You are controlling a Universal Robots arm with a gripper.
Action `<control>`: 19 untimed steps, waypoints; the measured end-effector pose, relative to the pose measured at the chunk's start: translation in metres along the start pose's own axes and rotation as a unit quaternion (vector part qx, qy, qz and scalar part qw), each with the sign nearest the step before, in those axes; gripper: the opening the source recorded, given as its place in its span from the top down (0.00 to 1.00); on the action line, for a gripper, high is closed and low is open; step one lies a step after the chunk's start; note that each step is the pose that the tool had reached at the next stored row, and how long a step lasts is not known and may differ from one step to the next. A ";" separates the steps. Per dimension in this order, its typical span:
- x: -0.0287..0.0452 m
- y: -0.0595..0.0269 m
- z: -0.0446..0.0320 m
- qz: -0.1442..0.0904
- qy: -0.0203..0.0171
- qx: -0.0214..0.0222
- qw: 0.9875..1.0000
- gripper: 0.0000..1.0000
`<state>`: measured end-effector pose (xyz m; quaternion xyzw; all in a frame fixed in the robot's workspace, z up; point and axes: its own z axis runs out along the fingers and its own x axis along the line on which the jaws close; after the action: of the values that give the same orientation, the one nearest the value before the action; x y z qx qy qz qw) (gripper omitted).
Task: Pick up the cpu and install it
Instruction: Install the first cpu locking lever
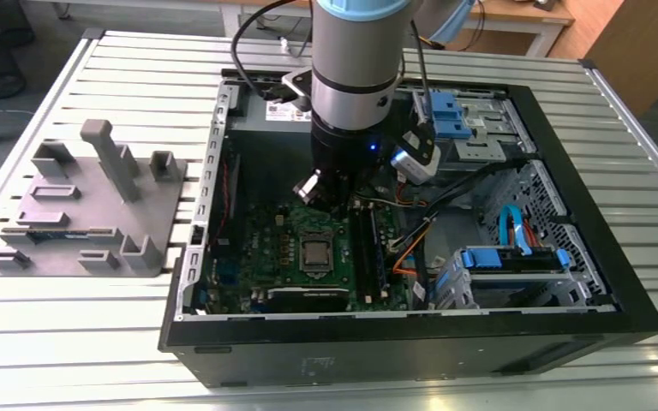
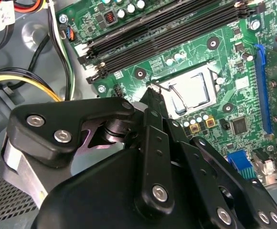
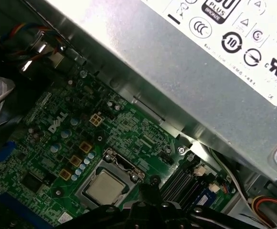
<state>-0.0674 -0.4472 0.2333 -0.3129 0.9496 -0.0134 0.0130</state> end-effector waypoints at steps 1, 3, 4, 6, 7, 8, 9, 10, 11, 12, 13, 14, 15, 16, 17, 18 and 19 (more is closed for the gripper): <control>0.0001 -0.0001 0.0001 0.002 0.001 0.001 1.000 0.89; 0.0001 -0.0001 0.0002 0.004 0.001 0.001 1.000 0.89; 0.0001 -0.0001 0.0002 0.006 0.001 0.001 1.000 0.89; 0.0001 -0.0001 0.0002 0.009 0.001 0.001 1.000 0.89; 0.0001 -0.0001 0.0002 0.009 0.001 0.001 1.000 0.89; 0.0001 -0.0001 0.0002 0.009 0.001 0.001 1.000 0.89; 0.0001 -0.0001 0.0002 0.009 0.001 0.001 1.000 0.89; 0.0001 -0.0001 0.0002 0.009 0.001 0.001 1.000 0.89; 0.0002 -0.0002 0.0003 0.009 0.001 0.001 1.000 0.89; 0.0002 -0.0002 0.0003 0.009 0.001 0.001 1.000 0.89; 0.0002 -0.0003 0.0004 0.010 0.001 0.001 1.000 0.89; 0.0002 -0.0004 0.0005 0.011 0.002 0.002 1.000 0.89; 0.0003 -0.0005 0.0007 0.011 0.002 0.003 1.000 0.89; 0.0005 -0.0007 0.0008 0.012 0.003 0.004 1.000 0.89; 0.0007 -0.0008 0.0009 0.013 0.003 0.004 1.000 0.89; 0.0009 -0.0010 0.0010 0.015 0.004 0.005 1.000 0.89; 0.0011 -0.0012 0.0012 0.016 0.004 0.006 1.000 0.89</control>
<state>-0.0675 -0.4488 0.2321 -0.2972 0.9546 -0.0199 0.0107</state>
